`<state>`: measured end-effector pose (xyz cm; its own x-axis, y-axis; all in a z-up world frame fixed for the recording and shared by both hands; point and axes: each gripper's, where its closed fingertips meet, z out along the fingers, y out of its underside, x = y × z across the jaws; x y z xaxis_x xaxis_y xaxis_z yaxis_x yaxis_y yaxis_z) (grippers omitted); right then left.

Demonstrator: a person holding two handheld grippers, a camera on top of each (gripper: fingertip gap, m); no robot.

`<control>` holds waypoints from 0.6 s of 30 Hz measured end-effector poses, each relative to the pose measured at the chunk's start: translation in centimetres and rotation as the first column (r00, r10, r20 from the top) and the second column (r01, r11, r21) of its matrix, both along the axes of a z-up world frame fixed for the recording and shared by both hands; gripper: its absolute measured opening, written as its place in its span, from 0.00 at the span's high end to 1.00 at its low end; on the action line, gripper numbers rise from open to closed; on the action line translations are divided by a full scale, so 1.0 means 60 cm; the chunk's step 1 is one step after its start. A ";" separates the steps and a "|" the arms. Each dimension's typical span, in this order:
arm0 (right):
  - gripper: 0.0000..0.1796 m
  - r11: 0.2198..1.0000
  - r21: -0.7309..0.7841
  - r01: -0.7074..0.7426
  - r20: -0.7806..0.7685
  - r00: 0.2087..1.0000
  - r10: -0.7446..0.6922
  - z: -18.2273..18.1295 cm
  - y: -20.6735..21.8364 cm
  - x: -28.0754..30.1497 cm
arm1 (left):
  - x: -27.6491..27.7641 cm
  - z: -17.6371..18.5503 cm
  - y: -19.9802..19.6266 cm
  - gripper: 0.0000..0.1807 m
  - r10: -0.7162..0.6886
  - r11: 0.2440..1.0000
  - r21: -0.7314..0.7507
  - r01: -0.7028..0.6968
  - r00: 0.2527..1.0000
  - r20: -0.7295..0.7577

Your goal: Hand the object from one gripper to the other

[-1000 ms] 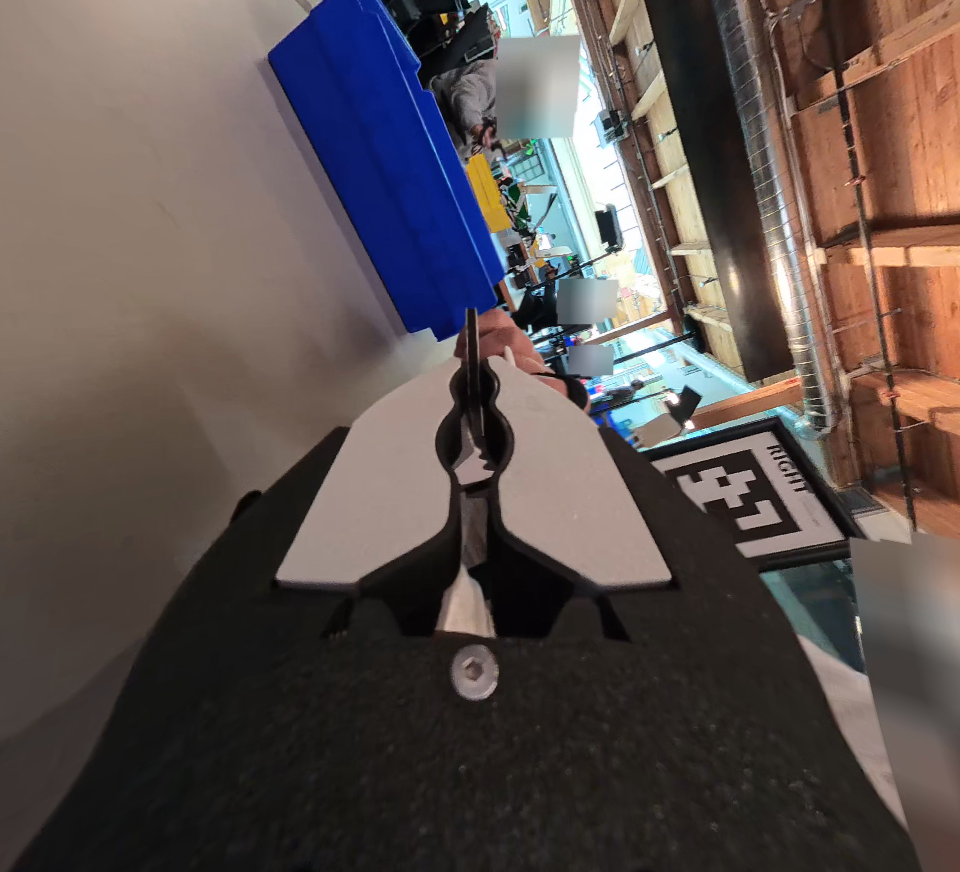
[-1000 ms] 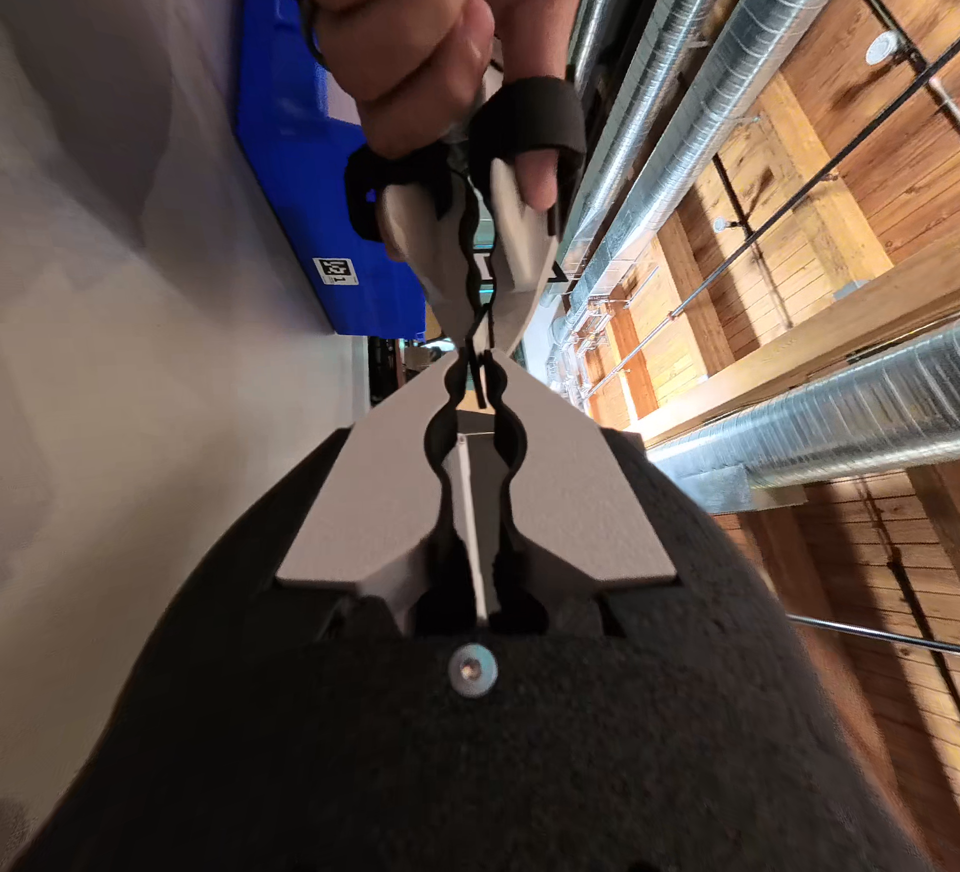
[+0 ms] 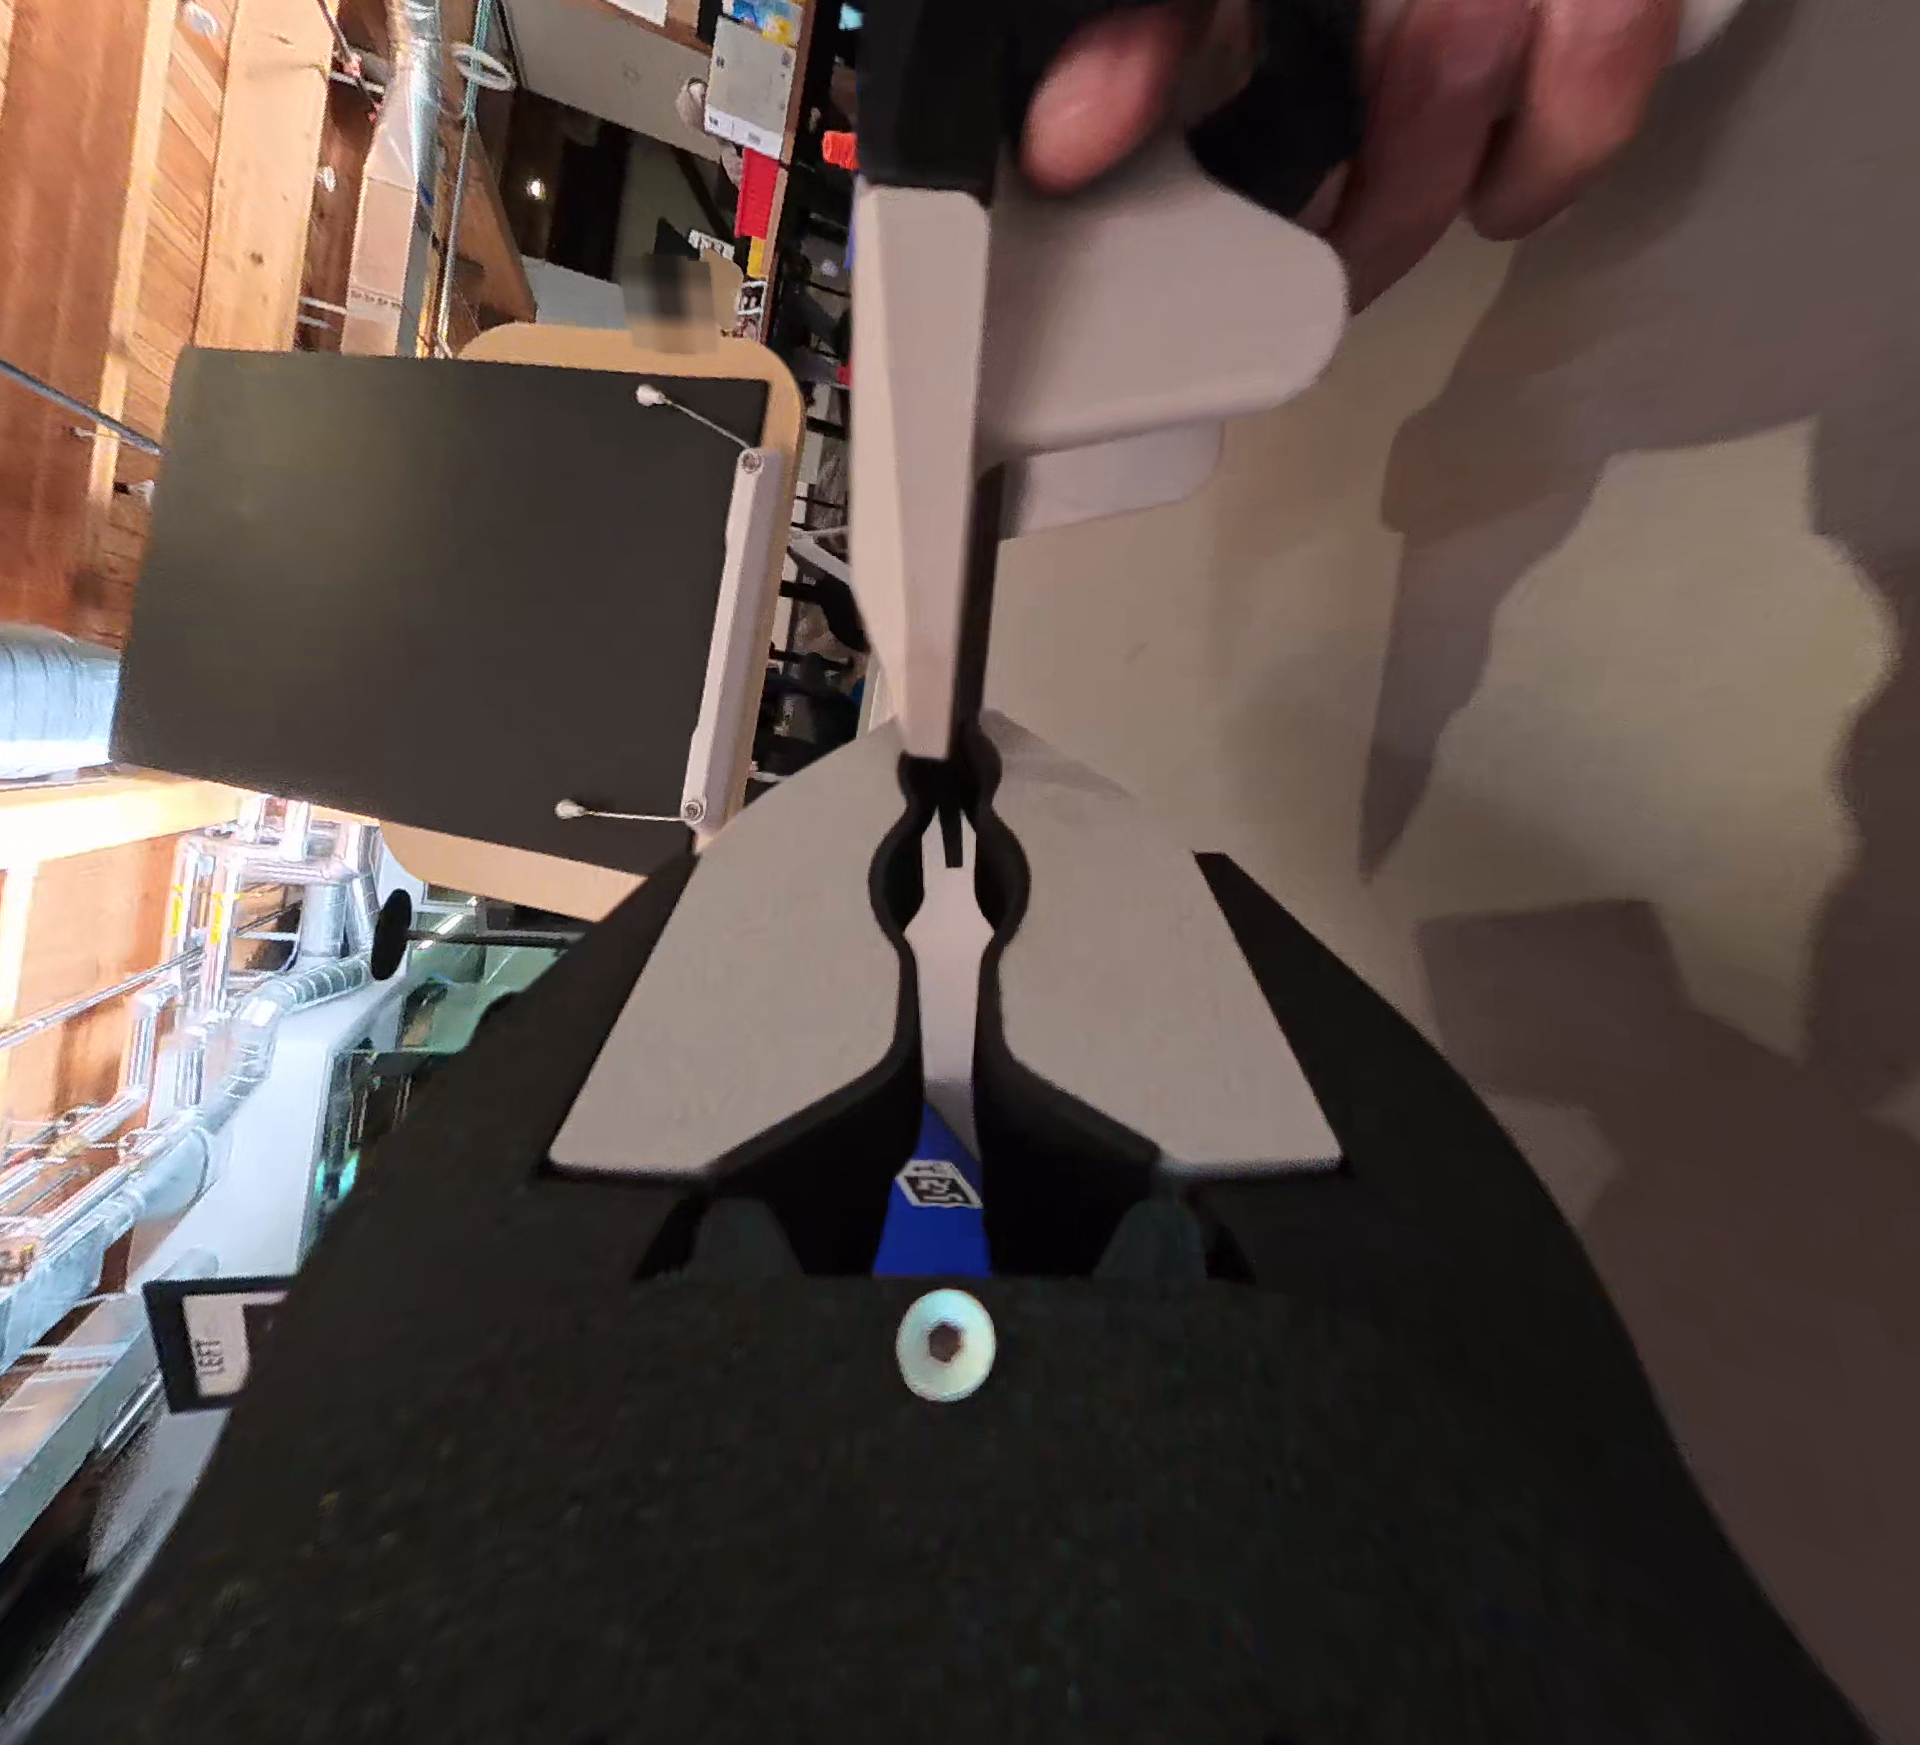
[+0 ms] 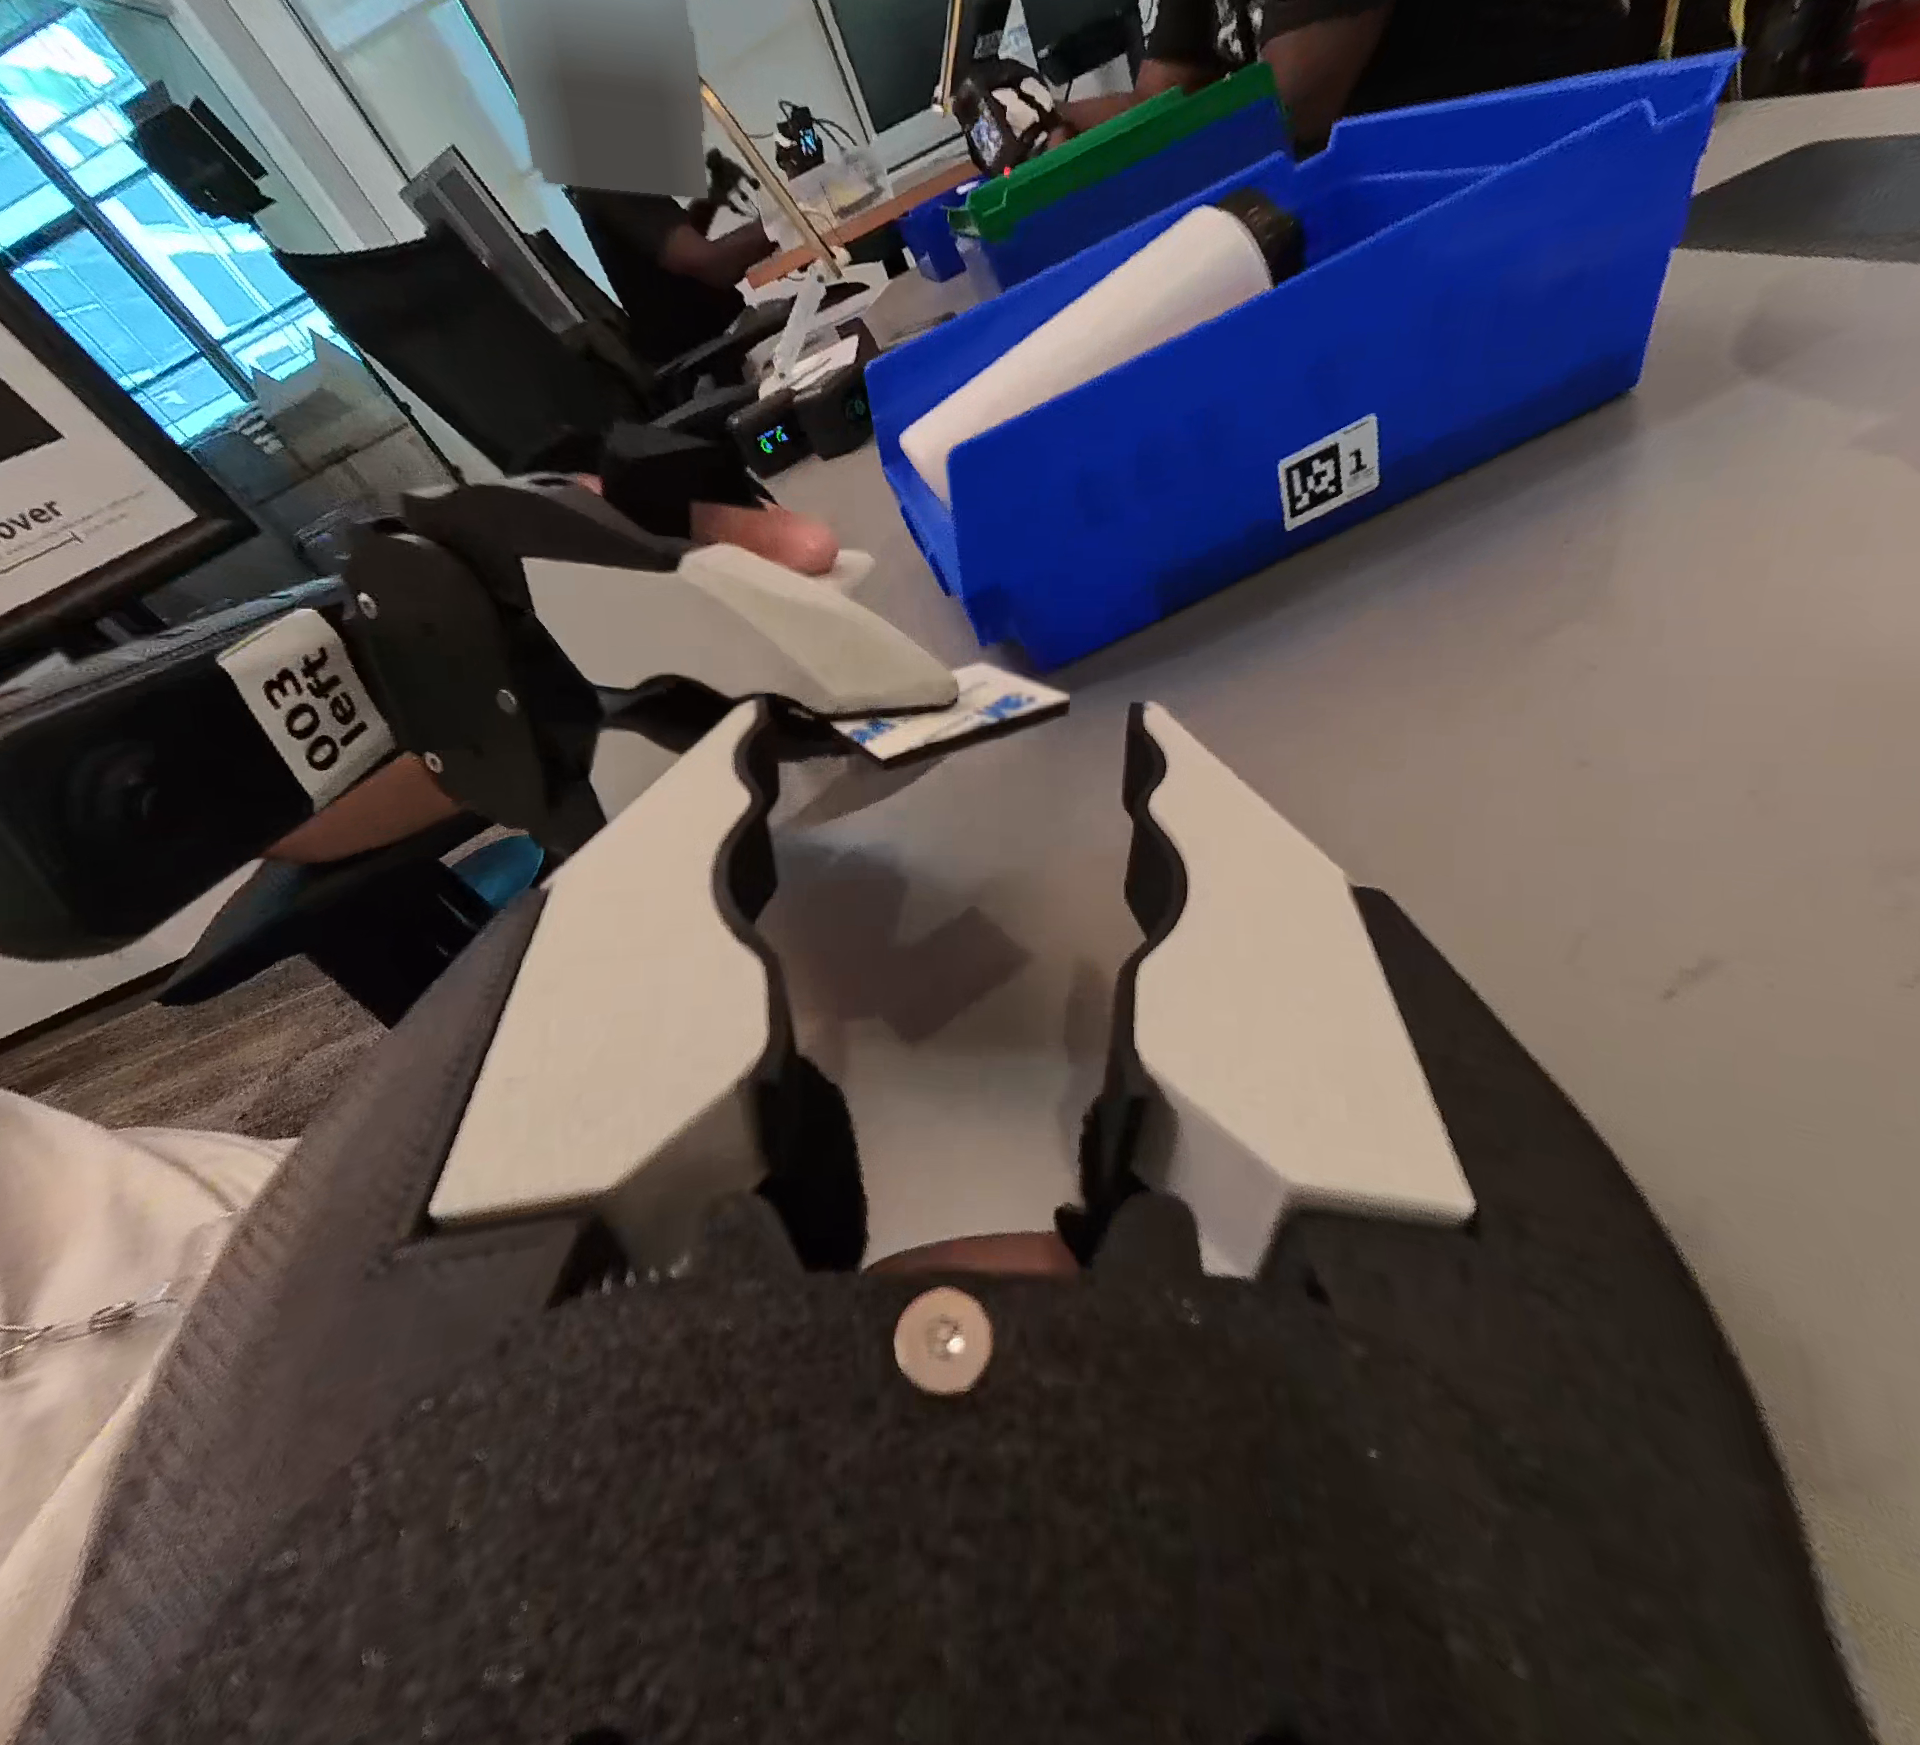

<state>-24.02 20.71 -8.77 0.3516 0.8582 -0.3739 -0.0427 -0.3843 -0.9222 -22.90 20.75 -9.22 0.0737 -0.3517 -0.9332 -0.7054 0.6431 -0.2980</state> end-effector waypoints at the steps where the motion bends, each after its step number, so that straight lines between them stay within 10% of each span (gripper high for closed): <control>1: 0.63 1.000 0.010 -0.005 -0.003 1.000 0.005 0.002 -0.002 -0.001 | 0.001 0.001 -0.003 0.98 -0.005 1.000 -0.002 0.005 1.000 0.006; 18: 0.73 0.991 0.067 -0.117 0.004 0.993 0.117 0.005 -0.029 -0.005 | 0.015 -0.002 -0.036 0.93 -0.117 0.979 -0.150 0.136 0.985 0.126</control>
